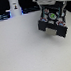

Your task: Open the kcup holder, insert the kcup into the holder, and close the kcup holder

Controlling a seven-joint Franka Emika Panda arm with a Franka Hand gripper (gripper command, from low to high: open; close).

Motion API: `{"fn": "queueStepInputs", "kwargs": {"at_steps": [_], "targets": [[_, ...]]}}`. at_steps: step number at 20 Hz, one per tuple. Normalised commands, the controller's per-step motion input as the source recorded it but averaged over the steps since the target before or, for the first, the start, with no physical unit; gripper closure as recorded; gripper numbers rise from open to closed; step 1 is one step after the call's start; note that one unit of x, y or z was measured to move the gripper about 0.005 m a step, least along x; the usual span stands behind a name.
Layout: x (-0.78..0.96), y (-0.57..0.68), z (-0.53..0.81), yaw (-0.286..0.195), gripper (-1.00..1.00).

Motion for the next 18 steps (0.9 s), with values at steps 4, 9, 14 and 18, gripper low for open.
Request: {"fn": "queueStepInputs", "kwargs": {"at_steps": [4, 9, 14, 18], "targets": [[0.82, -0.19, 0.01, -0.005, -1.00], [0.68, -0.03, -0.09, 0.011, -1.00], [0.21, 0.19, -0.25, 0.136, -1.00], [-0.04, 0.14, -0.23, 0.237, -1.00]]}}
